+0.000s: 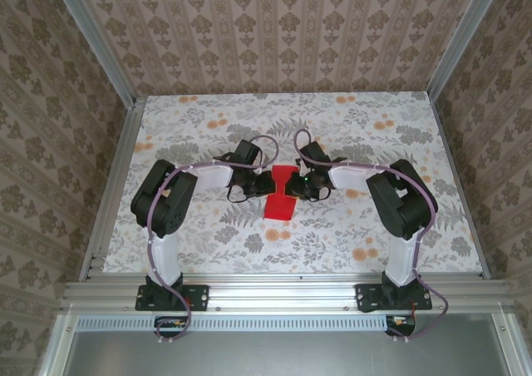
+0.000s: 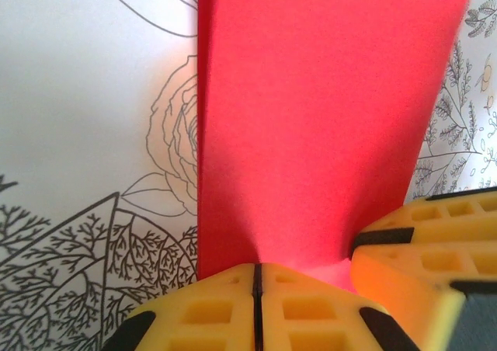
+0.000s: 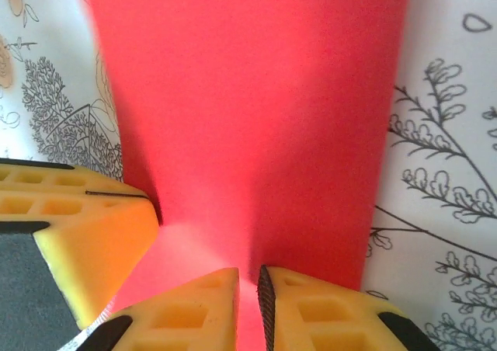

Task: Fold a paper plane with a square sheet of paper (pick it up from the middle)
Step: First fold in half a square sheet of paper at the center of the table.

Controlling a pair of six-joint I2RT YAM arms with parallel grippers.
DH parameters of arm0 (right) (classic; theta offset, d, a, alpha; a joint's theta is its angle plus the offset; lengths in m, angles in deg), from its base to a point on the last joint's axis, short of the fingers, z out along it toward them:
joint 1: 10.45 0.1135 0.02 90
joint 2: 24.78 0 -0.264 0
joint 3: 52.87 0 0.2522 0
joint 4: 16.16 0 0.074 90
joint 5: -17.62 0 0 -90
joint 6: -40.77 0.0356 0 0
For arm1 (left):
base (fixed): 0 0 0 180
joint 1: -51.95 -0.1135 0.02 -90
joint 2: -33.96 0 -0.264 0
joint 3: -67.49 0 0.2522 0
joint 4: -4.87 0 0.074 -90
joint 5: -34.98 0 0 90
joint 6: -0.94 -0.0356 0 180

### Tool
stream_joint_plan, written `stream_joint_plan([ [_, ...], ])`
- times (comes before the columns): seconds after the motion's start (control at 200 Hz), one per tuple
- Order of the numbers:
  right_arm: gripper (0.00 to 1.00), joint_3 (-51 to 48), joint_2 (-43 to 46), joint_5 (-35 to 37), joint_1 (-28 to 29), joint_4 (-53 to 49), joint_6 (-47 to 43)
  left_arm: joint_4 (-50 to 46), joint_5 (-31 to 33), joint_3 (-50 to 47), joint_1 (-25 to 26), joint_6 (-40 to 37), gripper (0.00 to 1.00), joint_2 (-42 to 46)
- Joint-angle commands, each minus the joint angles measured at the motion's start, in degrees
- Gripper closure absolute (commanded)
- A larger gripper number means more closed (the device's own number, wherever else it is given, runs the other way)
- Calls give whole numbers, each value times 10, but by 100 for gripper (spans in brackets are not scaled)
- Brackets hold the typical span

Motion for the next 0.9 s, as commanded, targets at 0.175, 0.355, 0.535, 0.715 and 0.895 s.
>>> stream_joint_plan([
  [0.175,83,-17,14,5,-10,-14,-6,-58,54,-16,6,-15,91,-46],
  [0.355,83,-23,56,-26,2,-8,4,-57,55,-16,8,-12,91,-46],
  [0.535,83,-47,27,-48,4,-2,10,-61,62,-15,9,-7,91,-46],
  [0.715,83,-62,20,-31,1,-27,-6,-63,74,-20,9,0,91,-42],
  [0.895,84,-45,50,-29,8,-49,-17,-61,75,-22,9,4,91,-45],
])
